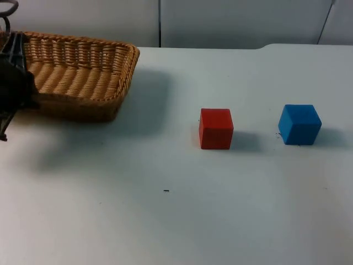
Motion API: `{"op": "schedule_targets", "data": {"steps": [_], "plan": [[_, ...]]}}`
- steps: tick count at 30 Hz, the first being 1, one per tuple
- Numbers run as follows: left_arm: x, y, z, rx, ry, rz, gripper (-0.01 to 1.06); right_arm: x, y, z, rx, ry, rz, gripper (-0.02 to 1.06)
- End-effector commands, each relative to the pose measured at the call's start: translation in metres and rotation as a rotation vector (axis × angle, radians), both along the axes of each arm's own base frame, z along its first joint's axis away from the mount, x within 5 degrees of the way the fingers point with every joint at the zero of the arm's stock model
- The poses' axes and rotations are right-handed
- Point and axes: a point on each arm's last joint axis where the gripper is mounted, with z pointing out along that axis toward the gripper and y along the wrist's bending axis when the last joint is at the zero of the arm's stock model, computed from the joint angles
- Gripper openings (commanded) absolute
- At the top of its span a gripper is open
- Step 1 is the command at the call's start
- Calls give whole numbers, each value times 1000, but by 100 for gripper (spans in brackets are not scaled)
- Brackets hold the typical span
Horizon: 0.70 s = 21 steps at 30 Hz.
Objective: Pick up the basket with the left hand and place the blue cube into the basket with the right hand.
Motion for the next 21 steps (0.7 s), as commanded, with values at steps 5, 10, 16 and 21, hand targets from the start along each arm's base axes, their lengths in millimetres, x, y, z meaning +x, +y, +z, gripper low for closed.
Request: {"op": "schedule_targets", "data": {"steps": [5, 10, 16, 21], "plan": [[3, -3, 33, -7, -87, -19, 0, -1, 14, 2, -29, -16, 74, 103], [-3, -6, 72, 164, -195, -275, 0, -2, 27, 0, -5, -1, 100, 103], [-18, -17, 101, 230, -230, -552, 0, 10, 30, -10, 20, 66, 55, 103], [-30, -23, 101, 276, -167, -775, 0, 26, 32, -17, 7, 127, 35, 103]]}}
